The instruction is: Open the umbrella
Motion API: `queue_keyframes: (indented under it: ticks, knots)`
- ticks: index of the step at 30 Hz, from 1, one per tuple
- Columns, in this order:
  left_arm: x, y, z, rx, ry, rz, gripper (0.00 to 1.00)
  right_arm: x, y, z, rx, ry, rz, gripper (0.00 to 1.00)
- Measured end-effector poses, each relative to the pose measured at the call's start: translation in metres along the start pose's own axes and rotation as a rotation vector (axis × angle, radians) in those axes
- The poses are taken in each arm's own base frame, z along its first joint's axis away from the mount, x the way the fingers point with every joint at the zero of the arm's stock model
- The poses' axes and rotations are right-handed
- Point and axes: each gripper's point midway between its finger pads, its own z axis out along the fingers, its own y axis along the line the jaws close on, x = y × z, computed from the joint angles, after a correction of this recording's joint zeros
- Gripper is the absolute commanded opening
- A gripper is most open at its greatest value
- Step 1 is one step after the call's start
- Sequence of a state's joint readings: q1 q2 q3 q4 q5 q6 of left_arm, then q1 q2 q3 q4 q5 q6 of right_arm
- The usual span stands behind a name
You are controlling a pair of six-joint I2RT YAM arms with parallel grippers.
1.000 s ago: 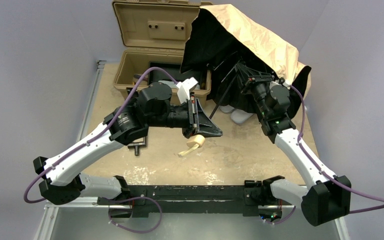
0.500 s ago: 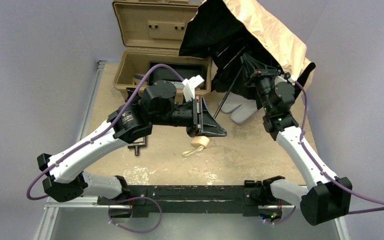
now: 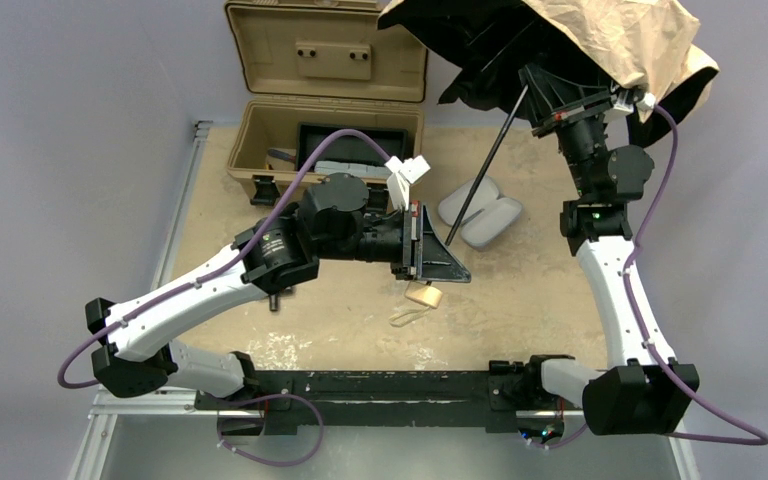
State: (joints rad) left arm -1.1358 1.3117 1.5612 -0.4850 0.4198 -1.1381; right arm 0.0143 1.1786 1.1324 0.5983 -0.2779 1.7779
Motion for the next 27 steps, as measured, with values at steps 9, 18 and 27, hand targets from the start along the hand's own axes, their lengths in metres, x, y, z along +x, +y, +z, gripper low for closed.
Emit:
queue_keyframes:
  ticks: [9,18,27]
  knots:
    - [-0.004,0.015,0.013,0.009,-0.04,0.071,0.0,-0.005,0.015,0.009,-0.02,0.111,-0.044,0.16]
    - [-0.016,0.011,0.017,0.042,-0.102,0.13,0.0,0.0,0.048,0.033,-0.067,0.18,-0.003,0.17]
    - [-0.024,0.003,0.018,0.076,-0.147,0.182,0.0,0.01,0.076,0.044,-0.122,0.255,-0.019,0.01]
